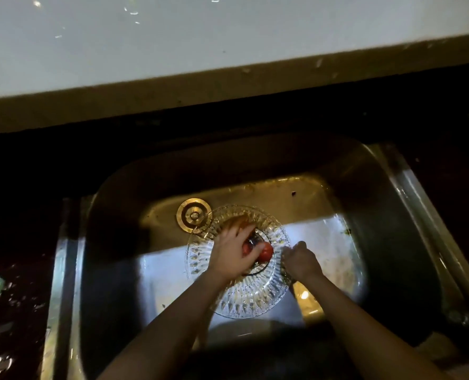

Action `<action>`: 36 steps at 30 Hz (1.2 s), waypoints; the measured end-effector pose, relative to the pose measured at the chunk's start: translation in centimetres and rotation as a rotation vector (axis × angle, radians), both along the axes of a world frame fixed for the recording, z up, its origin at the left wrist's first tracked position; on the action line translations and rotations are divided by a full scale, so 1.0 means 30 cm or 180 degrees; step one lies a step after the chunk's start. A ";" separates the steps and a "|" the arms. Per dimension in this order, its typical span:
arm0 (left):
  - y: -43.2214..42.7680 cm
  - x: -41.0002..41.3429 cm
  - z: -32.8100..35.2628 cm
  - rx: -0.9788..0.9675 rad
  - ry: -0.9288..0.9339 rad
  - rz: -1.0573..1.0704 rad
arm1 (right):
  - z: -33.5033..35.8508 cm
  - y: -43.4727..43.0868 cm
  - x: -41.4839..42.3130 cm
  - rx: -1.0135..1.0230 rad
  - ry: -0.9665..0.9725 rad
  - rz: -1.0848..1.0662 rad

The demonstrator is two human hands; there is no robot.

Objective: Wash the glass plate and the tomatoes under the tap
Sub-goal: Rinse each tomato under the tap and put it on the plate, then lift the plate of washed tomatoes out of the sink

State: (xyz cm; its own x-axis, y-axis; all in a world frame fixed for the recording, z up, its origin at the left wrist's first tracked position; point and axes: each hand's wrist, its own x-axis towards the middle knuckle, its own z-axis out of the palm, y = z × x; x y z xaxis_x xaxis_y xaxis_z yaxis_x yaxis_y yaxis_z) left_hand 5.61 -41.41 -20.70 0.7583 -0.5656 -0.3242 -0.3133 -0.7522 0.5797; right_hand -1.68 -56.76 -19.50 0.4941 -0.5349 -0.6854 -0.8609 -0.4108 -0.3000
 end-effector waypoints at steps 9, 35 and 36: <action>0.001 -0.023 0.006 0.0200 -0.0215 -0.0406 | 0.003 0.009 -0.004 0.0342 -0.0869 -0.0423; 0.057 0.048 0.432 -0.0549 0.0937 -0.0475 | 0.640 0.086 0.091 0.0167 -0.0505 -0.0376; 0.064 0.047 0.439 -0.0536 0.0925 -0.0513 | 0.650 0.093 0.089 0.0132 -0.0472 -0.0381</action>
State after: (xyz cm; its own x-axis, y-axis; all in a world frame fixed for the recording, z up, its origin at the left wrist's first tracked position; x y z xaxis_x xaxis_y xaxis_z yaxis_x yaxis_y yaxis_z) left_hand 7.04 -39.51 -7.52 0.5452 -0.7340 -0.4050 -0.2241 -0.5931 0.7733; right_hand 0.98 -53.96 -0.02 0.5258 -0.5687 -0.6326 -0.8480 -0.2927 -0.4418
